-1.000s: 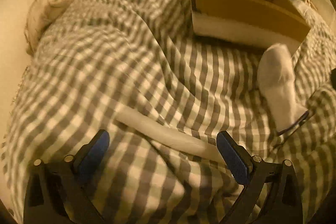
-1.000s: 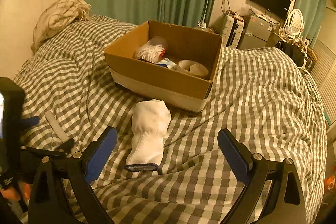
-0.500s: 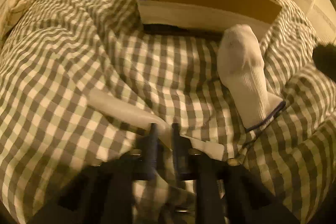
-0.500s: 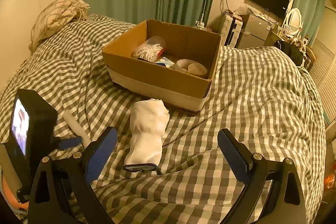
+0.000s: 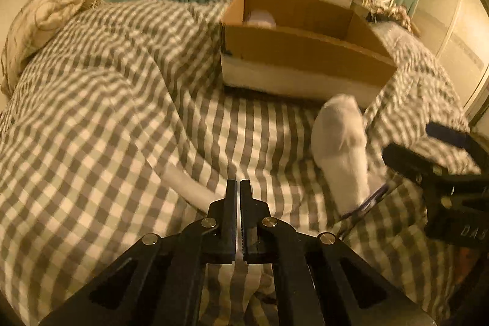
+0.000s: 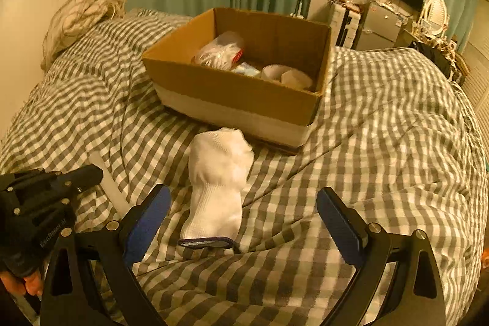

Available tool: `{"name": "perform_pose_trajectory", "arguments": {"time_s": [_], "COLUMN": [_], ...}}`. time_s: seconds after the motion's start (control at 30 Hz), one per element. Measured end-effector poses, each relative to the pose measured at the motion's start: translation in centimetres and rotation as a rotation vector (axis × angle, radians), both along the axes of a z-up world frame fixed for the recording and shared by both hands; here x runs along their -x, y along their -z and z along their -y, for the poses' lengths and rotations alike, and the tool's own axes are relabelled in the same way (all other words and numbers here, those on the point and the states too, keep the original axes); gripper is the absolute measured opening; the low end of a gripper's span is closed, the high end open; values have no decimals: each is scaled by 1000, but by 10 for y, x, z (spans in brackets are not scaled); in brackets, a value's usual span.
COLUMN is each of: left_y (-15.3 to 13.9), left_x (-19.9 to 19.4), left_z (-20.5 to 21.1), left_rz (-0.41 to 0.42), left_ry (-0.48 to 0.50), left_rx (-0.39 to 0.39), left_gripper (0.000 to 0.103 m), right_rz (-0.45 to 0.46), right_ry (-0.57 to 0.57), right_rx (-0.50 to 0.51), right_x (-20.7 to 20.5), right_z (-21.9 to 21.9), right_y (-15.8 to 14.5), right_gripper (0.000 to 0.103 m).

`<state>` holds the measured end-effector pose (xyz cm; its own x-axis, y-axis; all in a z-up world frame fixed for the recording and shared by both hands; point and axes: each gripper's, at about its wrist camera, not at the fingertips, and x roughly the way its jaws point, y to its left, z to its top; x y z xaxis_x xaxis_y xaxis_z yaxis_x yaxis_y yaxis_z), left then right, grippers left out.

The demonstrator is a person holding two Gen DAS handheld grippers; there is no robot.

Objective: Organize objects
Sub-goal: 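Grasp the white plastic stick with the left tool while the right tool grasps the white sock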

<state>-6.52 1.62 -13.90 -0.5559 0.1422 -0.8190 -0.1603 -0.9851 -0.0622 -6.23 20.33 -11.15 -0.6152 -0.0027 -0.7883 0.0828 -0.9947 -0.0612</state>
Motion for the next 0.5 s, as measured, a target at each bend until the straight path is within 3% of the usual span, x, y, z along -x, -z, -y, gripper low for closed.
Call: {"name": "perform_pose_trajectory", "arguments": {"time_s": [0.1, 0.2, 0.27, 0.3, 0.33, 0.37, 0.5], "left_y": [9, 15, 17, 17, 16, 13, 10], "left_x": [3, 4, 5, 5, 4, 2, -1], "left_z": [-3, 2, 8, 11, 13, 14, 8], "left_rz": [28, 48, 60, 62, 55, 43, 36], "left_ry": [-12, -43, -71, -85, -92, -92, -70], "left_rx": [47, 67, 66, 60, 52, 40, 43], "left_gripper": [3, 11, 29, 49, 62, 64, 65], "right_rz": [29, 132, 208, 238, 260, 264, 209], "right_ry": [-11, -57, -44, -35, -27, -29, -60], "right_rx": [-19, 30, 33, 19, 9, 8, 7], "right_x": [18, 45, 59, 63, 64, 63, 44], "right_z": [9, 19, 21, 21, 20, 19, 20], "right_y": [9, 30, 50, 58, 64, 64, 49], "right_gripper": [97, 97, 96, 95, 71, 44, 39]}}
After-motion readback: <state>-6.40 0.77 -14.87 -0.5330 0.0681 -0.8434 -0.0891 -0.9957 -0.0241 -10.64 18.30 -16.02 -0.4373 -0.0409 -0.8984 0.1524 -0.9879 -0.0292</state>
